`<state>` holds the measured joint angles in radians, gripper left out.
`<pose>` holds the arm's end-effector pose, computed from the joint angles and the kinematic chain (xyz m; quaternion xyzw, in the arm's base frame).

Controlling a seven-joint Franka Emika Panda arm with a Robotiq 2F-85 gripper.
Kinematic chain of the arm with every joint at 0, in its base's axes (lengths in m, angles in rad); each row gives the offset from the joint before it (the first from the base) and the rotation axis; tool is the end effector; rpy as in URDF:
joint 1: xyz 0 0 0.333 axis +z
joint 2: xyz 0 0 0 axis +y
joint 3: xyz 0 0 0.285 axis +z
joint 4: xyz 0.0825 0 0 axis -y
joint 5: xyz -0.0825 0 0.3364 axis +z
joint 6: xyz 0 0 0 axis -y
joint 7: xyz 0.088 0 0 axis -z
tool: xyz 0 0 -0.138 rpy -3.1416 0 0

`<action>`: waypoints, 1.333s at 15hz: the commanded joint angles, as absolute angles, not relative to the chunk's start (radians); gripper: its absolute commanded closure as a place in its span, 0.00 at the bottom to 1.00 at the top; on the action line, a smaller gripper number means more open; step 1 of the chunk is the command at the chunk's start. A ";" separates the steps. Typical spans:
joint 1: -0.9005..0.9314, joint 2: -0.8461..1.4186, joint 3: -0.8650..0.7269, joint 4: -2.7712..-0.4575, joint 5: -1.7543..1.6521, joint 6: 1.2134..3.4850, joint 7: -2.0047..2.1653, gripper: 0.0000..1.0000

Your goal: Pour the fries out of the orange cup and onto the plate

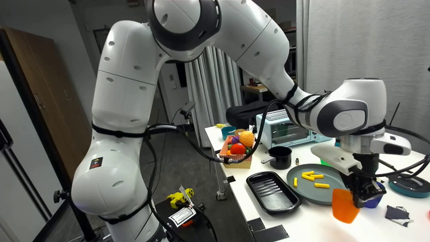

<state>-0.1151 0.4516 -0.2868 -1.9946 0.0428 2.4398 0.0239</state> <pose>0.5224 -0.2195 0.2193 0.9758 -0.2132 -0.0026 0.0483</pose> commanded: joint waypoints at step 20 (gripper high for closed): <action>-0.038 0.555 -0.333 -1.950 -0.209 2.548 0.379 0.64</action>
